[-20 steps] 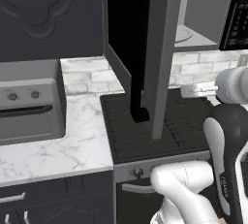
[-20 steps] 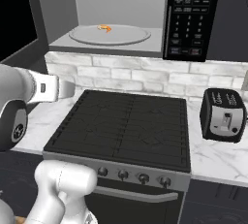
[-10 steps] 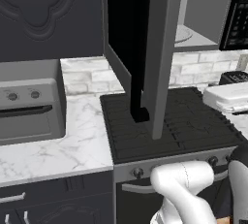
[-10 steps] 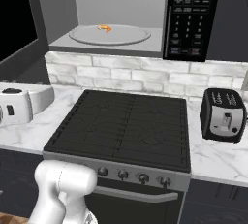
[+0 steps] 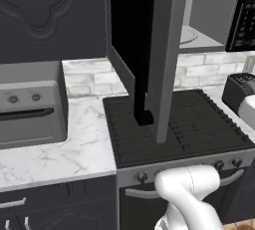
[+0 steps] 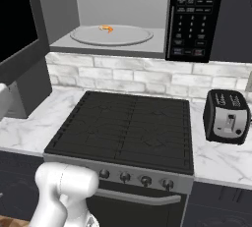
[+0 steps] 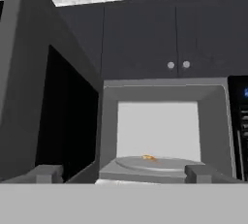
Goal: Close the microwave door.
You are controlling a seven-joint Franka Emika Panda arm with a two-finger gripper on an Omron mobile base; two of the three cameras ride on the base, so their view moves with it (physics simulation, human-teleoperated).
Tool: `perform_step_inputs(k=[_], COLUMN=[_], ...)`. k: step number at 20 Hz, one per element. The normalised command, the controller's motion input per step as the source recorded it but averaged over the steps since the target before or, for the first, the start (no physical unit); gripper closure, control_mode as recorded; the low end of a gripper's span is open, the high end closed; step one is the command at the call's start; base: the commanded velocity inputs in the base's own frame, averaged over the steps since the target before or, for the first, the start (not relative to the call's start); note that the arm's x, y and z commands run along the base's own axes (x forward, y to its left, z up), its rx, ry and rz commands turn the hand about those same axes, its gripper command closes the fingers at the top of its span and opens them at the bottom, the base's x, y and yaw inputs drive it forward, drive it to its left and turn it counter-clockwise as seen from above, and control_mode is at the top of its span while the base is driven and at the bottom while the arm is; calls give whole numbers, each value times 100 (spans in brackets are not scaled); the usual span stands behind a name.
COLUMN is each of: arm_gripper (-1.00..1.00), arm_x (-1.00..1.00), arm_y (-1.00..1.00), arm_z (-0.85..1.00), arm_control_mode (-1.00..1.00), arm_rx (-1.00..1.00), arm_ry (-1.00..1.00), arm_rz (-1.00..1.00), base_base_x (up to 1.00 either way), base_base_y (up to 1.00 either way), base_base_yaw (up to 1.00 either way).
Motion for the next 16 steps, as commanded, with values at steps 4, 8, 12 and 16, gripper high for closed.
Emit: perform_step_inputs(k=[4,8,12,16], arm_gripper=[-100,-100,-100,-100], arm_x=[-100,-73,-4,2], arm_y=[28,44,84,100], arm_z=[21,8,-19,-39], arm_control_mode=[-100,-100,-100,-100], arm_rx=[0,0,-4,-13], arm_ry=[-34,-26,-6,0], arm_rz=[13,5,0,-5], base_base_x=[0,0,0,0], base_base_y=[0,0,0,0], base_base_yaw=[0,0,0,0])
